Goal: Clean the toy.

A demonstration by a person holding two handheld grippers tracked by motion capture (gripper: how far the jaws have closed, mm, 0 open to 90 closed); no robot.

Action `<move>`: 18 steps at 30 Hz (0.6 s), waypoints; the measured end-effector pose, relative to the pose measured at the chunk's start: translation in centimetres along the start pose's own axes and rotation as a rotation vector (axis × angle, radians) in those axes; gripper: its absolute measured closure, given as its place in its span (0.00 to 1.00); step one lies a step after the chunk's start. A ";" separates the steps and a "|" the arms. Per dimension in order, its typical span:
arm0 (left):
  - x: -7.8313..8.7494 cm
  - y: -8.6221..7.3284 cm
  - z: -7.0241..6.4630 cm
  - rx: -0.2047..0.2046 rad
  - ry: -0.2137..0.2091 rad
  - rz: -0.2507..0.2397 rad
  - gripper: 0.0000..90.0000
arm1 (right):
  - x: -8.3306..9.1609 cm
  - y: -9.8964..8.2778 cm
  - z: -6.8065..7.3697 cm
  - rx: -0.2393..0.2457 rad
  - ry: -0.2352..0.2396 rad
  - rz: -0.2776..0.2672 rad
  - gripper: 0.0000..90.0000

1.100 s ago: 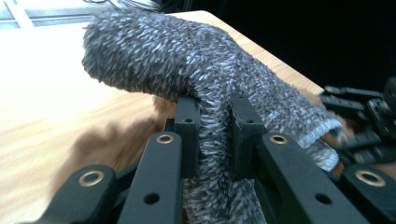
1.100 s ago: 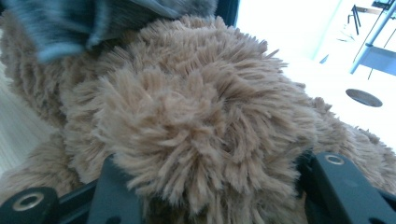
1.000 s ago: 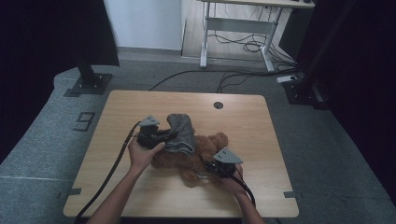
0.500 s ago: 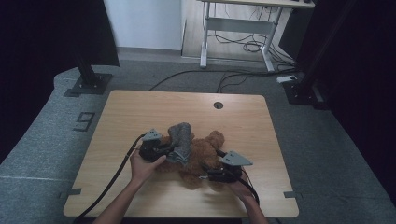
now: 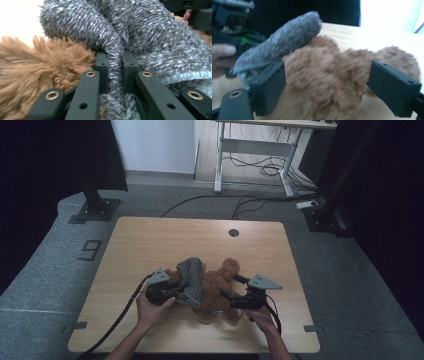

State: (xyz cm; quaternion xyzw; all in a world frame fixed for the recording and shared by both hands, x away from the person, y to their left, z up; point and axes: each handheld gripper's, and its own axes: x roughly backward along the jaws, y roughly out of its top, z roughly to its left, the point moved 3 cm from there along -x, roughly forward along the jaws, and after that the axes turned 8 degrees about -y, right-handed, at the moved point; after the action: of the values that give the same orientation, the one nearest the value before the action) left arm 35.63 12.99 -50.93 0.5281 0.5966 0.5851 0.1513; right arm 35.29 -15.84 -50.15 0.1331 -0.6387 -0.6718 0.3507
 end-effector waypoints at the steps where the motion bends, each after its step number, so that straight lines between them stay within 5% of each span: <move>1: 0.1 -0.1 -0.2 -0.006 0.001 -0.002 0.88 | -0.1 0.0 -0.1 -0.001 -0.012 0.013 0.16; 2: 0.2 -0.2 -0.3 -0.008 0.001 -0.001 0.88 | -0.5 -0.2 -0.2 0.001 -0.033 0.049 0.16; 6: 0.4 -0.6 -0.7 -0.018 -0.003 0.002 0.88 | -2.0 -1.9 0.6 -0.018 0.036 0.158 0.15; 9: 0.6 -0.7 -0.9 -0.018 -0.002 0.006 0.88 | -2.6 -2.4 1.6 0.029 0.043 0.185 0.22; 14: 0.8 -0.2 -1.0 0.001 -0.014 0.011 0.87 | -2.5 -2.6 2.0 0.067 0.029 0.180 0.43; 18: 0.4 2.1 -1.8 -0.017 -0.021 0.029 0.87 | -2.4 -2.8 2.1 0.092 0.007 0.155 0.54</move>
State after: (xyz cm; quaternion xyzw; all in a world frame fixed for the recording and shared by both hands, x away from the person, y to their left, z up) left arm 34.99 11.79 -48.46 0.5412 0.5823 0.5869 0.1536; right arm 34.86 -12.88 -53.12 0.1014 -0.6762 -0.6120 0.3974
